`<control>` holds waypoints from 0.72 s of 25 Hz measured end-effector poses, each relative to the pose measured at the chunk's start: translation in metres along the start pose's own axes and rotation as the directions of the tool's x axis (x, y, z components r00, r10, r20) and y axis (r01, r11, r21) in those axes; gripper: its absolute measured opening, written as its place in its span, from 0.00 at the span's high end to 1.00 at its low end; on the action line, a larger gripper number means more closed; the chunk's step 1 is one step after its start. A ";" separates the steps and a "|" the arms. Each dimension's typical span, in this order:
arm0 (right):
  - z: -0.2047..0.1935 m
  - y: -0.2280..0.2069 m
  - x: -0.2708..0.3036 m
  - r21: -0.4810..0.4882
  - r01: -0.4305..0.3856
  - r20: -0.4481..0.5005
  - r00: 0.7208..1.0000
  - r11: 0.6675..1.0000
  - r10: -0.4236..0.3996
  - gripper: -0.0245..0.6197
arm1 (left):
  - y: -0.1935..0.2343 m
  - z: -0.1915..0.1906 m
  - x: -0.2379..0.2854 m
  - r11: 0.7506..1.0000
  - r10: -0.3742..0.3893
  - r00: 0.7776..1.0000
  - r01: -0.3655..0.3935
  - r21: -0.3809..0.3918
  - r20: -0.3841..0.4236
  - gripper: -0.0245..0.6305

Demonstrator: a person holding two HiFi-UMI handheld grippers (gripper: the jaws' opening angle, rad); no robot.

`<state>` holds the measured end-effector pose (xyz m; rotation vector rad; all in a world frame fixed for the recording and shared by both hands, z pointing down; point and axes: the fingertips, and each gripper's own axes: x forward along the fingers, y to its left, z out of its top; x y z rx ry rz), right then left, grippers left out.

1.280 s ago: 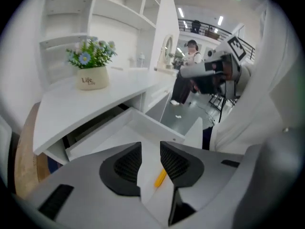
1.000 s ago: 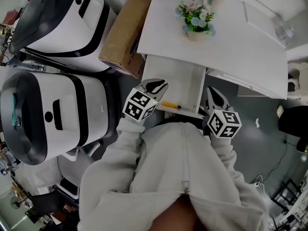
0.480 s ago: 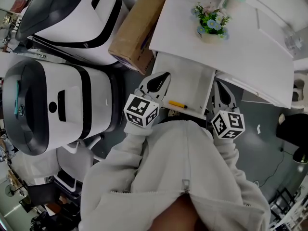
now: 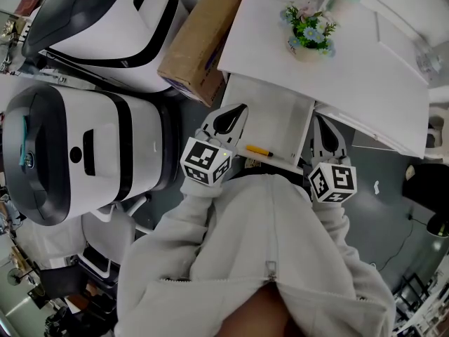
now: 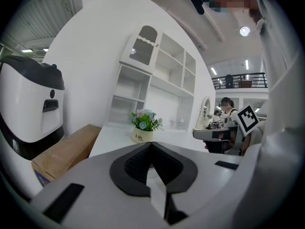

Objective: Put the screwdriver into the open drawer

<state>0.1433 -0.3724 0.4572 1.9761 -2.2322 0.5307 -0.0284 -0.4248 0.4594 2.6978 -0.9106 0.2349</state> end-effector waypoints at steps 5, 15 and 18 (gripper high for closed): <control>-0.001 -0.002 -0.005 0.007 0.005 0.005 1.000 1.000 -0.005 0.91 | -0.005 0.002 0.003 1.000 -0.009 1.000 0.009 0.010 0.008 0.94; -0.004 0.001 -0.009 0.006 -0.006 0.008 1.000 1.000 0.006 0.91 | -0.017 0.000 0.012 0.998 -0.050 0.999 0.050 0.028 -0.001 0.94; -0.003 -0.001 -0.009 0.007 -0.004 0.006 1.000 1.000 0.004 0.91 | -0.018 -0.001 0.014 0.998 -0.057 0.998 0.057 0.029 -0.005 0.94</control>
